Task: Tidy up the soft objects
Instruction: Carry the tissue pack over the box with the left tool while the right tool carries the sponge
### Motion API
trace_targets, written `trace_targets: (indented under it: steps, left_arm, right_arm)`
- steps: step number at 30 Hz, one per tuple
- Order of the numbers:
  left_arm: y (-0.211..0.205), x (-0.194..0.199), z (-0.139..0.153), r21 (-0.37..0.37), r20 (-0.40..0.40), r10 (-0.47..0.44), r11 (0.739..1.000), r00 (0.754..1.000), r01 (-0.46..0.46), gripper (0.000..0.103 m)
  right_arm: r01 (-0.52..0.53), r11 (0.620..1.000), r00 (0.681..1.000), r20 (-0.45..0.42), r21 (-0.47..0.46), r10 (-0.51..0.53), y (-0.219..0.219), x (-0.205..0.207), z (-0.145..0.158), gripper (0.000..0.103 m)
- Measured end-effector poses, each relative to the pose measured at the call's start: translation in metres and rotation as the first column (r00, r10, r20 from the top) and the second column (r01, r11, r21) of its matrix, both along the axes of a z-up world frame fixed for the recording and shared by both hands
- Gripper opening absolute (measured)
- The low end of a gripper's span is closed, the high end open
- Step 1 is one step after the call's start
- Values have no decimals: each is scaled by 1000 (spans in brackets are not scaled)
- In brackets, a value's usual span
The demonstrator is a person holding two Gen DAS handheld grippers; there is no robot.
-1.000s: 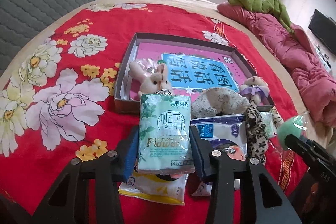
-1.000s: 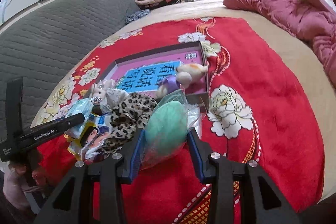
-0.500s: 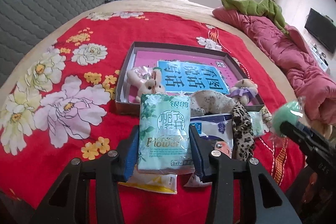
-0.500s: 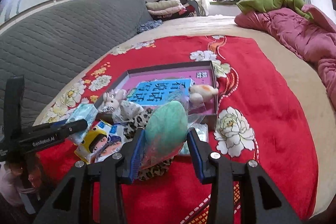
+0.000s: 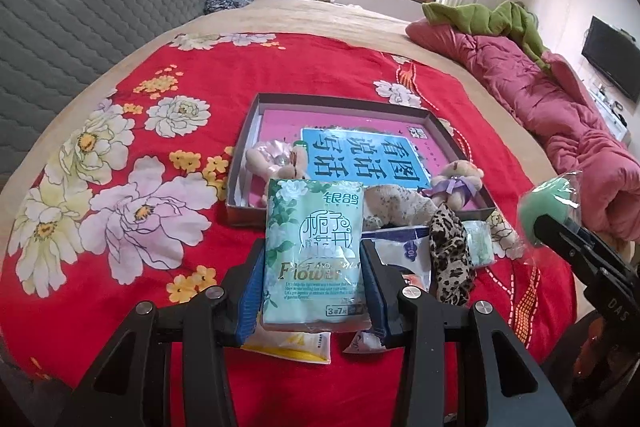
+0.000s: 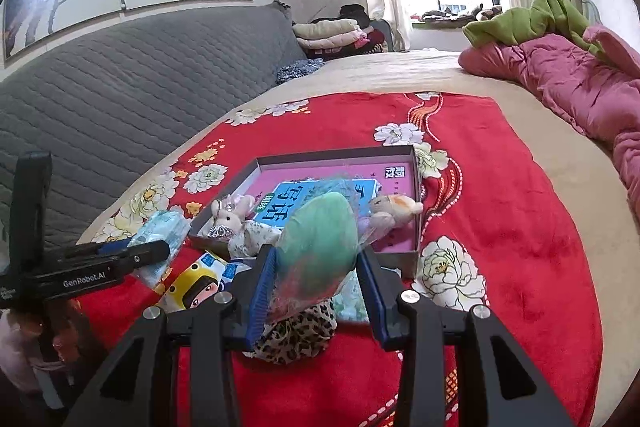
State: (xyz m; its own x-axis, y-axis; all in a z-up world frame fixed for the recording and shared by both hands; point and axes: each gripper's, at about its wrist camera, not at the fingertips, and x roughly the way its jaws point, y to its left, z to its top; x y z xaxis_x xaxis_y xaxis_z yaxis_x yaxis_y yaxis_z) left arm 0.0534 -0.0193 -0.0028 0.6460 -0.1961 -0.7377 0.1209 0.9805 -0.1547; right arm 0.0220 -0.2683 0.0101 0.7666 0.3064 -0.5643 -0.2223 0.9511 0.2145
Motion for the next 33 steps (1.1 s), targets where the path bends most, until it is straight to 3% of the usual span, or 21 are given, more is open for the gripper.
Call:
trace_targets:
  steps: [11, 21, 33]
  left_arm:
    - [-3, 0, 20, 12, 31, 12, 1000, 999, -12, 46]
    - [-17, -2, 37, 35, 91, -21, 999, 996, 18, 46]
    - [-23, 8, 39, 44, 111, -27, 999, 993, 22, 46]
  right_arm:
    - [-28, 1000, 997, 71, 6, 27, 2, -5, 16, 41]
    - [-47, 999, 996, 79, -6, 47, 8, 3, 17, 41]
    - [-45, 999, 993, 108, -15, 46, 4, 19, 21, 41]
